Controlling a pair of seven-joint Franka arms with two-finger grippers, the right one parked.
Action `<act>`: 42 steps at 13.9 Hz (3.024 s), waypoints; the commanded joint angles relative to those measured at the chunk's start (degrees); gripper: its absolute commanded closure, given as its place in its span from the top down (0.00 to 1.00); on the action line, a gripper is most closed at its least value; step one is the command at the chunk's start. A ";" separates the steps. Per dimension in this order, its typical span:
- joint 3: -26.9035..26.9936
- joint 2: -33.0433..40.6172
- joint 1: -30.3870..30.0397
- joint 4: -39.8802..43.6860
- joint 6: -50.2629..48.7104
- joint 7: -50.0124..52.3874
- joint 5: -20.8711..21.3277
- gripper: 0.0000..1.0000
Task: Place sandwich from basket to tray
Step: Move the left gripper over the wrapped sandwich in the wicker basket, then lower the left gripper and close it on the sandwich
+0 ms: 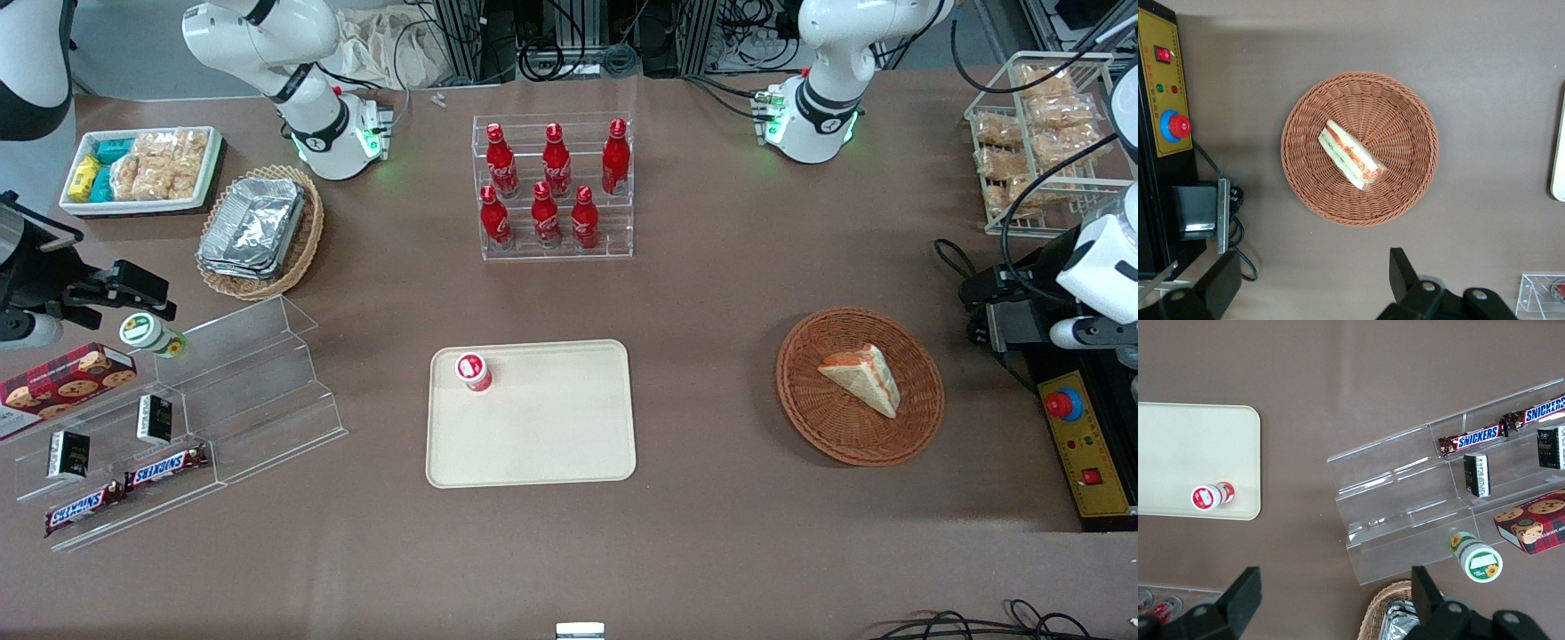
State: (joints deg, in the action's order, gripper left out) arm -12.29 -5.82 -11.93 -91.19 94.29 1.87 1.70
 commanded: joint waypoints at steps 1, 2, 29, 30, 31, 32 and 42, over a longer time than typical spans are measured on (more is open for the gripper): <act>-0.36 -0.69 -0.55 1.37 -1.39 1.65 -0.38 0.99; -0.45 -0.77 -0.55 1.46 -1.39 1.91 -0.38 0.99; -0.72 -11.14 0.76 -31.23 44.93 38.65 1.73 1.00; -0.72 -11.67 0.68 -31.41 45.10 39.00 1.64 1.00; -0.72 -12.02 0.68 -31.33 45.19 39.96 1.64 1.00; -0.72 -12.46 0.76 -31.41 45.54 40.84 1.64 1.00; -0.72 -14.05 0.76 -30.62 45.45 42.43 1.73 0.00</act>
State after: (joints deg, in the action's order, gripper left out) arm -12.96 -20.45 -11.39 -121.19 138.51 42.36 2.21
